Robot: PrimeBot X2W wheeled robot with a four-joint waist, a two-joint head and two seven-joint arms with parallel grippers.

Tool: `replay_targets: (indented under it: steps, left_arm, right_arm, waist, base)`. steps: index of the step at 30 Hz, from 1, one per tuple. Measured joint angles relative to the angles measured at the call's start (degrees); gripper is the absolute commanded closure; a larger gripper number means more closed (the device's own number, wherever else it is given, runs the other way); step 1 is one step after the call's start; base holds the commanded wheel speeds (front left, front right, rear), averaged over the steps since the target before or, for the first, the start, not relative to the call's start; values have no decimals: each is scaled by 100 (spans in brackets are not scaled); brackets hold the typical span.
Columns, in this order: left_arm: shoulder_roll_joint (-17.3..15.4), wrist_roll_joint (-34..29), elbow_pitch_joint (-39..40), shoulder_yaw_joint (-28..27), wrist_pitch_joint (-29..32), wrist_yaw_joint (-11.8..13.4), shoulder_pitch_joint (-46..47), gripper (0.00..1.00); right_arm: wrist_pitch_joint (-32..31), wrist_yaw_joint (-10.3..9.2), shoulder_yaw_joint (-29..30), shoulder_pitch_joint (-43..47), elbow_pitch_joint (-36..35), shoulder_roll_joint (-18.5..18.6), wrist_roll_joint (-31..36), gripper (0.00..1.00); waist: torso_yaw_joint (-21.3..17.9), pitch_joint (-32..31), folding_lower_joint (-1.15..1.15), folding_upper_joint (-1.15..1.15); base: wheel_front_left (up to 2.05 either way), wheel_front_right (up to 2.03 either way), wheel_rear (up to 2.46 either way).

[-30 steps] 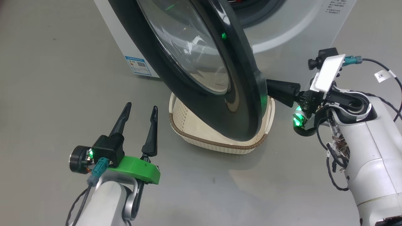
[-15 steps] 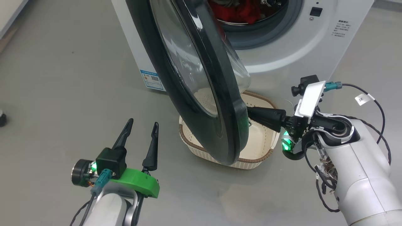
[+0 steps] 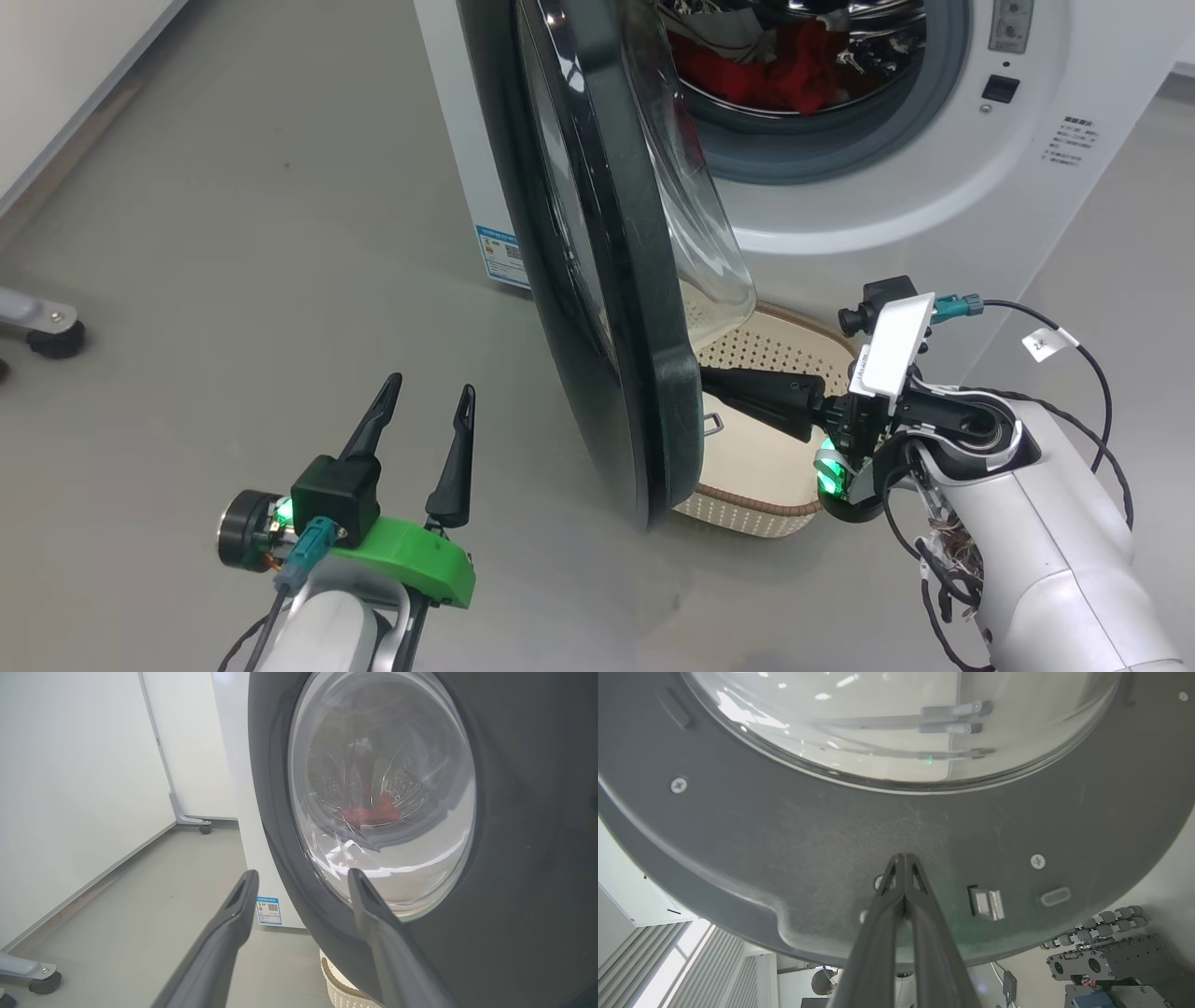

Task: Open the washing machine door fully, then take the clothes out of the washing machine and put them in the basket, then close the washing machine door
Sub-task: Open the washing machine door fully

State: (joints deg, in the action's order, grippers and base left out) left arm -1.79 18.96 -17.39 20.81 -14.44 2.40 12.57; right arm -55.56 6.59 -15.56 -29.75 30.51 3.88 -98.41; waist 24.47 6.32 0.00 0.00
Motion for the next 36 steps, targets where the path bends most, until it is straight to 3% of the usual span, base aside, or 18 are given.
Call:
replay_targets:
  steps: [19,29,36]
  left_arm:
    - [-12,-34,9,83,0,-76,-13,0]
    - [-18,-35,101,-30,0,-68,-32,0]
    - [-18,-42,111,-42,0,-67,-98,0]
  right_arm:
    - [243,8,-499,135,-230,-5,-349,100]
    - [381,9,-834,135,-301,-14,-552,100]
    - [619,10,-747,155,-301,-27,-679,100]
  waist:
    - [629,-96,0,0]
    - [683,-70,0,0]
    - [674,-81,0,0]
  base:
    - [0,0,0]
    - [0,0,0]
    - [0,0,0]
